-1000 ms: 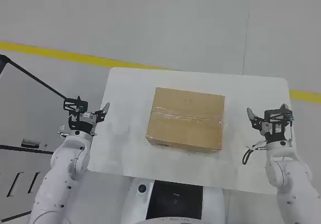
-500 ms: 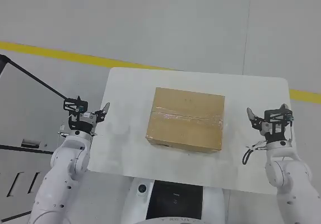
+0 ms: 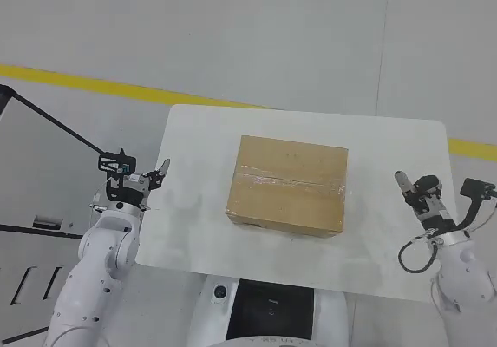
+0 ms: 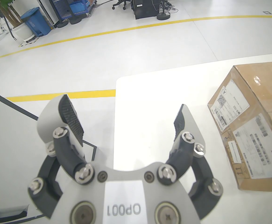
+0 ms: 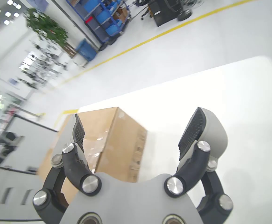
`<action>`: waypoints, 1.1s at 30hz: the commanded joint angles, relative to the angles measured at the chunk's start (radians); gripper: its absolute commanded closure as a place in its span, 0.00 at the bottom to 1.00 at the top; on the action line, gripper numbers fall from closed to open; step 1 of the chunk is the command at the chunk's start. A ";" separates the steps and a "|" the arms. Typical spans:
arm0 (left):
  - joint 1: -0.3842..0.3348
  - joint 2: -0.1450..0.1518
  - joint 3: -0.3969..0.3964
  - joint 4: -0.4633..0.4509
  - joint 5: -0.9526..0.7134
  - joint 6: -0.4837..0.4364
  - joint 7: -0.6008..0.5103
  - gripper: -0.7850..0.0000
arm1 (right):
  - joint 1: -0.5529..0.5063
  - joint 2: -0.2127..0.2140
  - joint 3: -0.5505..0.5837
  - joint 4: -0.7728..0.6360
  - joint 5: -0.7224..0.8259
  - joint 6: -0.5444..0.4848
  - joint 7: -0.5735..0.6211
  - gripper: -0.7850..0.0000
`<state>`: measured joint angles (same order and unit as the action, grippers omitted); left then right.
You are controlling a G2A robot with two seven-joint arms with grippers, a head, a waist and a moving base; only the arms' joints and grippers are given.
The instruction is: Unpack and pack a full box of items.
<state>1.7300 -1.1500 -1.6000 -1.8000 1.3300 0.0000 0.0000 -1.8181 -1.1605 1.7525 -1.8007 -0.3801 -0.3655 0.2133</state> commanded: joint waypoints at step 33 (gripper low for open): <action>0.000 0.000 0.000 0.000 0.000 0.000 0.000 0.00 | 0.170 0.022 -0.095 0.136 0.506 0.268 0.543 0.54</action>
<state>1.7300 -1.1500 -1.6000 -1.8000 1.3300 0.0000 0.0000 -1.6549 -1.1392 1.6629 -1.6661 0.1377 -0.1005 0.7576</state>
